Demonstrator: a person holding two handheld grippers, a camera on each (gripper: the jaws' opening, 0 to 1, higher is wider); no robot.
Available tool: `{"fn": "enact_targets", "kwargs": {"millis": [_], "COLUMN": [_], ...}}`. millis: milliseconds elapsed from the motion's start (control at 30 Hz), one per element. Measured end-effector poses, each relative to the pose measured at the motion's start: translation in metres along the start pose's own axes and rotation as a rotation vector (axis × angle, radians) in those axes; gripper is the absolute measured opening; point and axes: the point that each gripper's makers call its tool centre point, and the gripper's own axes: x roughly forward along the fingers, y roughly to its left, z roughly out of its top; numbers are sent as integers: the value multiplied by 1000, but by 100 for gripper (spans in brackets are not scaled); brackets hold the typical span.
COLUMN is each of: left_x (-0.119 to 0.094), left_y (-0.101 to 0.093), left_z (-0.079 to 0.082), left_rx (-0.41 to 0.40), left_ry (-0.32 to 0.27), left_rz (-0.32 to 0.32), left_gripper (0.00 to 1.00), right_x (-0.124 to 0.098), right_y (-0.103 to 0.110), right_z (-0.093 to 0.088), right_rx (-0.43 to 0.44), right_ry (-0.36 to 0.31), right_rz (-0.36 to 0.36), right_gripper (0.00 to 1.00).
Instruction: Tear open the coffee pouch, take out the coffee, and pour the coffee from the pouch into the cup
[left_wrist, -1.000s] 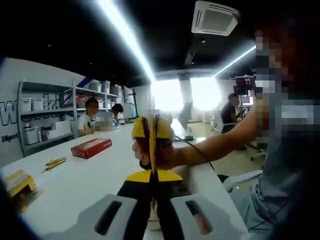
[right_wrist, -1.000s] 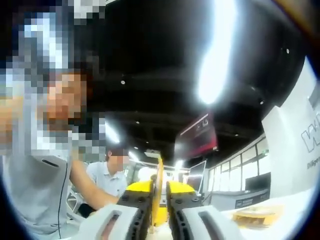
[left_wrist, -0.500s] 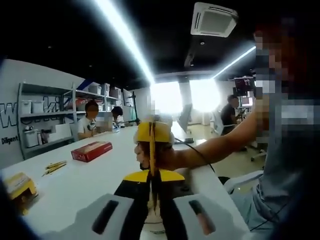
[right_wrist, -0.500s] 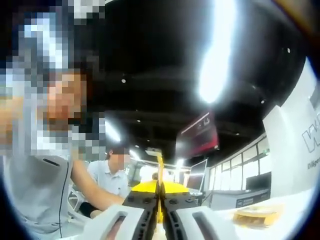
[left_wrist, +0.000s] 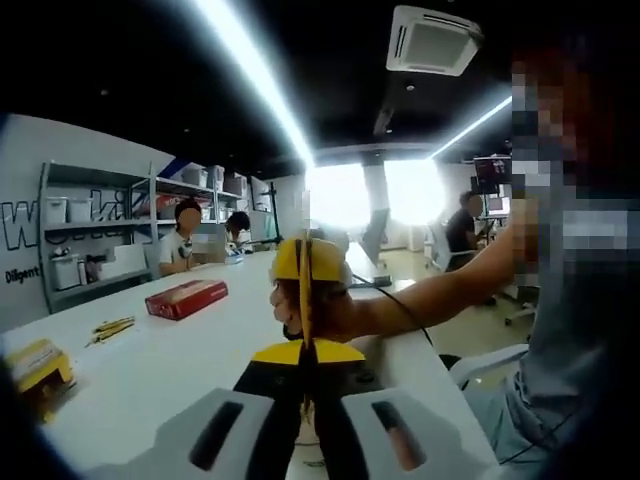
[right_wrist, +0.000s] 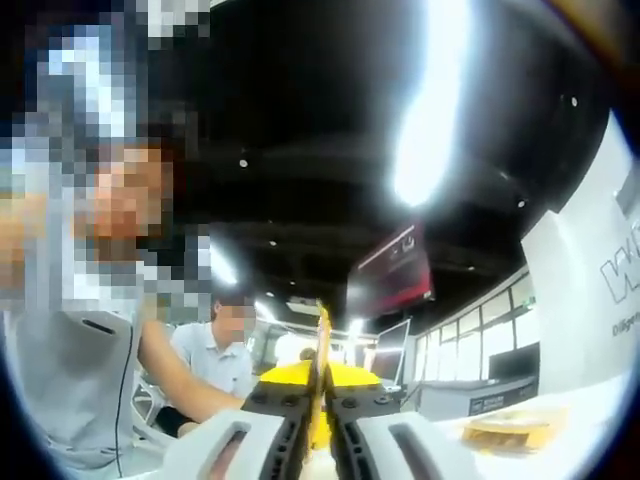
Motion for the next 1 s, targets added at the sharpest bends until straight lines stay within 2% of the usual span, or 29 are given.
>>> {"fn": "enact_targets", "kwargs": {"millis": [33,67,100,133,200,233,267,300,400,433,467,500,567,600,633,667,733,833,933,1000], "left_x": [0,-1,-1,0,1,2,3,2,3,2,2,2,2,2,1,2,0,0,-2,-2], "left_y": [0,0,-1,-2,-1,-2,-2,-2,-3,-3,-3,-2,-3,-3,-3,-1,-2,-1,0,0], "left_z": [1,1,2,2,4,3,2,-3,-3,-2,-1,-1,3,4,0,2,3,5,8,6], "left_rx": [3,11,11,5,10,3,7,27,23,29,30,29,15,10,31,45,17,18,21,19], "left_ry": [-1,-8,-9,-13,-29,-30,-25,9,6,-3,-7,-9,-35,-36,-7,-16,-17,-30,-42,-34], "left_rz": [2,3,-1,-7,-5,-10,-6,-3,2,2,0,0,-6,-8,0,17,1,6,8,8], "left_gripper": [4,5,5,9,22,22,16,4,4,5,6,8,21,18,5,5,4,4,4,4], "right_x": [1,1,1,1,0,0,0,1,1,0,0,0,-1,-1,0,1,1,2,3,3], "right_y": [1,3,4,5,5,5,5,4,1,1,1,3,1,0,0,0,-3,-3,-1,0], "right_z": [0,0,-2,2,0,0,1,2,1,1,1,2,2,2,1,1,0,-1,-2,-3], "right_rx": [8,9,-5,-44,-21,-23,-23,-27,-19,-19,-27,-41,-31,-31,-30,-33,-31,-31,-34,-36], "right_ry": [1,4,17,1,10,8,5,2,2,6,12,11,13,13,12,11,14,22,28,39], "right_rz": [5,7,9,3,6,4,3,2,-6,-4,-6,0,1,1,0,0,-9,-8,-4,-2], "right_gripper": [18,15,4,3,3,3,4,8,15,12,3,3,3,3,4,6,12,13,4,3]}}
